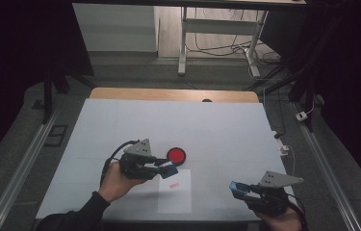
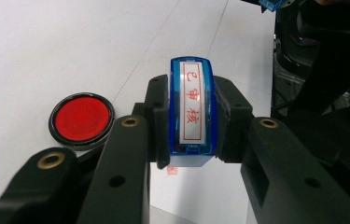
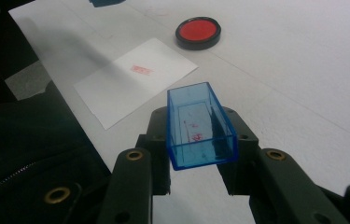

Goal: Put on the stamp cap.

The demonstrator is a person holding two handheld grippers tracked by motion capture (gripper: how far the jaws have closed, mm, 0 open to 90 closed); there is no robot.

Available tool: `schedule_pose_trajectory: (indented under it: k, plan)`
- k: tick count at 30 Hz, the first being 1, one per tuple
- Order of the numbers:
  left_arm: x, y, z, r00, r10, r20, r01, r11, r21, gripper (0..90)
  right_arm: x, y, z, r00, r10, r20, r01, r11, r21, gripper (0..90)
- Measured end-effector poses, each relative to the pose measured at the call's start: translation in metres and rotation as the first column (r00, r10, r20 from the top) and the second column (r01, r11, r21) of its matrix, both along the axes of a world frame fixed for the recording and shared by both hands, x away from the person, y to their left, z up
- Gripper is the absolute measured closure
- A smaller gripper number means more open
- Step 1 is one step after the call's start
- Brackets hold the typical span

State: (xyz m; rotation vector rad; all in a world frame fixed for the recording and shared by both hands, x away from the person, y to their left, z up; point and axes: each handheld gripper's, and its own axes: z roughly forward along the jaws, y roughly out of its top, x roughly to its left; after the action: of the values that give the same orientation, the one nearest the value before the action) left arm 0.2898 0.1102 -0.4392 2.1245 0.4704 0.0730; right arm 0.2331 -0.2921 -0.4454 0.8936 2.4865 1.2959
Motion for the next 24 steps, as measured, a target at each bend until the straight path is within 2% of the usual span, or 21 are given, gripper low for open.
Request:
schedule_pose_trajectory:
  k: [10, 12, 17, 24]
  plan:
    - [0.000, 0.001, 0.002, 0.9998, -0.010, 0.014, 0.010, 0.9999, 0.003, 70.0, 0.006, 0.013, 0.002, 0.9993, 0.037, -0.010, -0.037, 0.9990, 0.023, 68.7]
    - [0.000, 0.001, 0.003, 0.9998, -0.013, 0.018, 0.013, 0.9999, 0.006, 70.1, 0.008, 0.016, 0.002, 0.9982, 0.056, -0.021, -0.055, 0.9975, 0.044, 68.7]
    - [0.000, 0.002, 0.004, 0.9996, -0.017, 0.020, 0.017, 0.9998, 0.007, 70.0, 0.011, 0.025, 0.003, 0.9943, 0.103, -0.027, -0.101, 0.9930, 0.062, 68.7]
    - [0.000, 0.003, 0.006, 0.9994, -0.022, 0.025, 0.022, 0.9997, 0.011, 70.1, 0.017, 0.038, 0.003, 0.9864, 0.161, -0.034, -0.158, 0.9854, 0.062, 68.7]
